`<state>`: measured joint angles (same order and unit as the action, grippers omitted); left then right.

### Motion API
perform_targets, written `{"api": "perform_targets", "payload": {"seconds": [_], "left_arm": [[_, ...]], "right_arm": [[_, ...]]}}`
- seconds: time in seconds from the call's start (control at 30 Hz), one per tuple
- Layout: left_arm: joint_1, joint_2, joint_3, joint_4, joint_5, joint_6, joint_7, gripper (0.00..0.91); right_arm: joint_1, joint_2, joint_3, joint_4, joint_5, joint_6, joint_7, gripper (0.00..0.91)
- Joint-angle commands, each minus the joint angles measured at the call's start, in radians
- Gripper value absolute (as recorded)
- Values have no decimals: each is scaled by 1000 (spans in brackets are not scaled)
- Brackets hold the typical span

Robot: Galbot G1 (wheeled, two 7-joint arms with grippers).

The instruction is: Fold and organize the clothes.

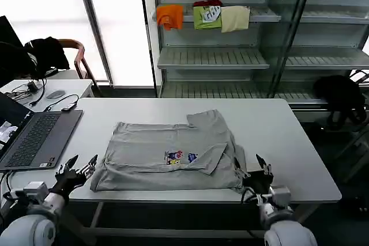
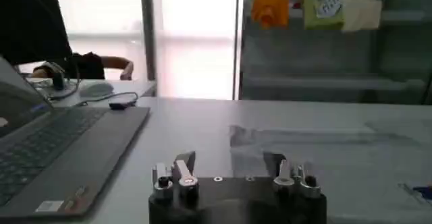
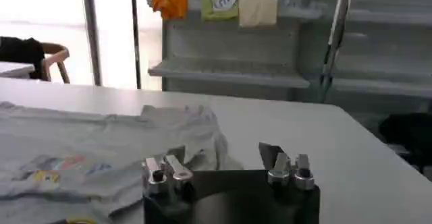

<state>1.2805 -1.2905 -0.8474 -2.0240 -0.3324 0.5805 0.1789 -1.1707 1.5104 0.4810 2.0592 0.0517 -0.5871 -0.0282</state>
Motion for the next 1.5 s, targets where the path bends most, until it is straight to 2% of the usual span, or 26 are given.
{"api": "perform_targets", "payload": {"seconds": [0.03, 0.3, 0.47, 0.57, 0.77, 1.07, 1.2, 1.37, 1.4, 1.47, 1.5], "left_arm": [[-394, 30, 200, 306, 82, 1, 32, 907], [-600, 31, 287, 574, 149, 2, 59, 907], [-683, 15, 306, 723, 251, 0, 89, 907], [-724, 7, 305, 818, 301, 0, 103, 907], [-749, 3, 304, 882, 335, -2, 120, 907], [-757, -4, 295, 915, 372, -2, 121, 907], [-751, -3, 291, 913, 378, -2, 124, 907], [-740, -1, 285, 906, 377, -2, 128, 907], [-739, 0, 286, 904, 377, -2, 128, 907], [-739, -1, 285, 905, 376, -2, 129, 907], [-739, -2, 285, 905, 376, -2, 129, 907]], "right_arm": [[426, 63, -22, -436, 34, 0, 3, 907], [682, 142, 5, -822, -52, 7, -15, 907], [767, 148, 11, -1012, -54, 27, 16, 907], [790, 148, 3, -1077, -60, 74, 38, 907], [828, 148, 12, -1169, -74, 136, 60, 907], [840, 148, 4, -1225, -89, 185, 38, 897], [837, 148, -3, -1227, -91, 194, 21, 806], [822, 148, -7, -1212, -103, 186, -22, 796], [821, 148, -7, -1210, -104, 185, -25, 695], [814, 148, -9, -1205, -118, 178, -42, 625], [812, 148, -8, -1204, -122, 175, -45, 453]]}}
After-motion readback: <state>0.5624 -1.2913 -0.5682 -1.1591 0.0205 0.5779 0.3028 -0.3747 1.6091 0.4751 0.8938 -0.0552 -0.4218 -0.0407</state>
